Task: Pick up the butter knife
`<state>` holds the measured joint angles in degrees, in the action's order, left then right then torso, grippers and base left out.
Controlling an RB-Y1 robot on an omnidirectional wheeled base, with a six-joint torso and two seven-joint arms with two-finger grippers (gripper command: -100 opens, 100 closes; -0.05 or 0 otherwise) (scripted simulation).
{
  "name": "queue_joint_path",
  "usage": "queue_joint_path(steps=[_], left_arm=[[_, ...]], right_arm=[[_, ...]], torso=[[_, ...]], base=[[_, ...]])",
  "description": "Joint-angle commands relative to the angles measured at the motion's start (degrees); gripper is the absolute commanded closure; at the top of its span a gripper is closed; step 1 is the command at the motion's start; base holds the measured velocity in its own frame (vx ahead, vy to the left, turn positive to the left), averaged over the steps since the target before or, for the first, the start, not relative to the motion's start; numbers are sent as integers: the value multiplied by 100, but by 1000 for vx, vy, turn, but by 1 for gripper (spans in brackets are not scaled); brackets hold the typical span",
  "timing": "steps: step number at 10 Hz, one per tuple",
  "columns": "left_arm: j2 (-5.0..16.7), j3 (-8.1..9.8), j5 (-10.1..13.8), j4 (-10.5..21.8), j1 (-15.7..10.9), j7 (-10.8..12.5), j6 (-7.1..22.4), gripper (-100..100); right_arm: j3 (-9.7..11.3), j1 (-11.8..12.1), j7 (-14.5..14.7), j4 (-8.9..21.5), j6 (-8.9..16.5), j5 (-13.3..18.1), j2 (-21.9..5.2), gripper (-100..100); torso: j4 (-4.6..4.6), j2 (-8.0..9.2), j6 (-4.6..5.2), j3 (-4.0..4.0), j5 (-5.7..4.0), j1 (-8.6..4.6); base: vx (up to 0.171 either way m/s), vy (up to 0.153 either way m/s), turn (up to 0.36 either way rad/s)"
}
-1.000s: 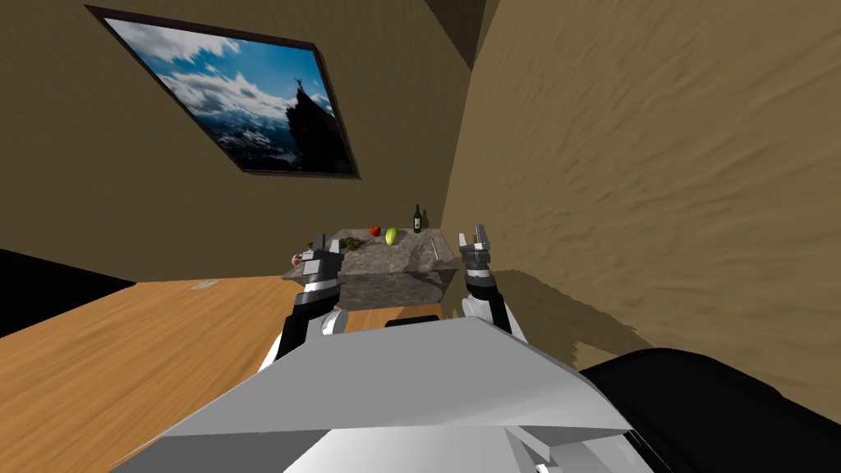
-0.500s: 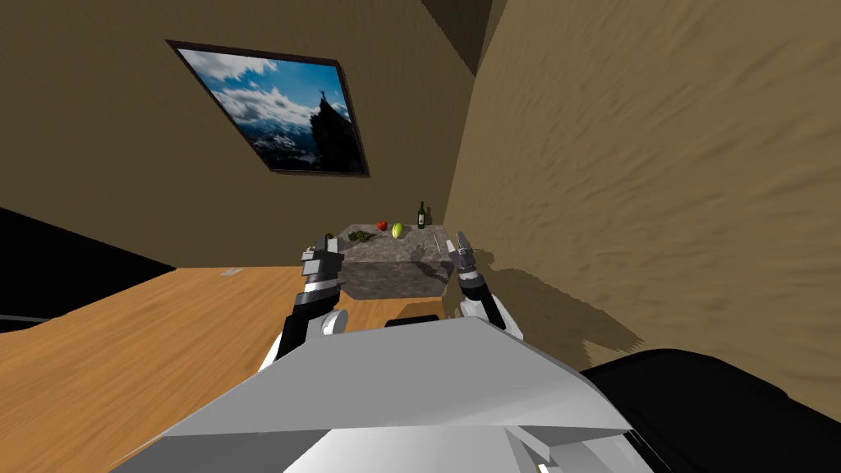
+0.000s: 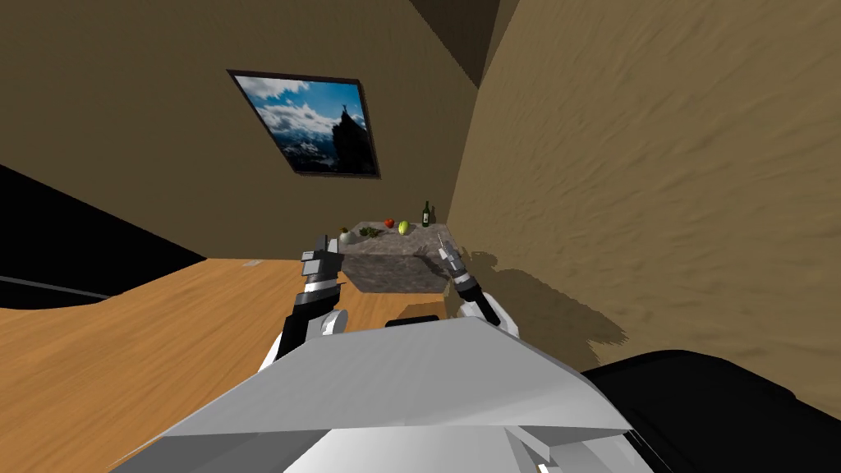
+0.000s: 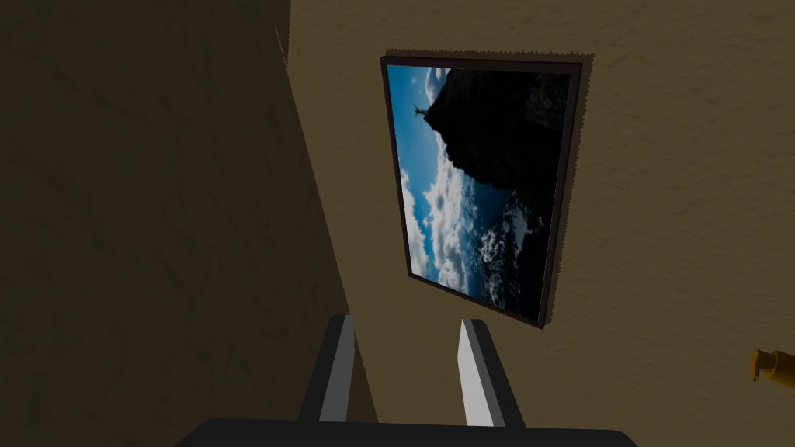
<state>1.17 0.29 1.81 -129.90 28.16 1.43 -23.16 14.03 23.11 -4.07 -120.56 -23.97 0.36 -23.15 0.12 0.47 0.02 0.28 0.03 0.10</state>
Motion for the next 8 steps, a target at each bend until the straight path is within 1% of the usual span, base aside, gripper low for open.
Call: queue_joint_path(steps=[1,2,3,4,5,6,7,8], left_arm=[[0,0,0,0,0,0,0,0],[0,0,0,0,0,0,0,0],[0,0,0,0,0,0,0,0],[0,0,0,0,0,0,0,0],[0,-1,0,0,-1,0,0,0],[0,0,0,0,0,0,0,0],[0,0,0,0,0,0,0,0],[0,0,0,0,1,0,0,0]], right_arm=[[119,-75,-3,201,111,13,-286,-100],[119,-75,-3,201,111,13,-339,-100],[227,-137,6,353,194,22,-585,-100],[332,-197,14,564,287,24,-758,-100],[332,-197,14,627,287,24,-886,-100],[436,-253,21,848,389,20,-1077,-100],[436,-253,21,848,389,20,-1177,-100],[538,-302,27,1075,499,9,-1396,-100]], torso=[[0,0,0,0,0,0],[-1,-5,-2,-3,0,2],[-3,-16,-1,-9,0,3],[-5,-20,-4,-12,1,9],[-3,-8,-3,-6,2,11],[-2,-9,1,-5,0,0],[-3,-14,-2,-8,0,1],[-5,-23,0,-13,-1,-3]], base=[[-100,45,101],[-72,52,42],[-71,73,107],[-118,76,202],[-100,44,41],[-80,53,100],[-56,41,66],[-48,56,133]])
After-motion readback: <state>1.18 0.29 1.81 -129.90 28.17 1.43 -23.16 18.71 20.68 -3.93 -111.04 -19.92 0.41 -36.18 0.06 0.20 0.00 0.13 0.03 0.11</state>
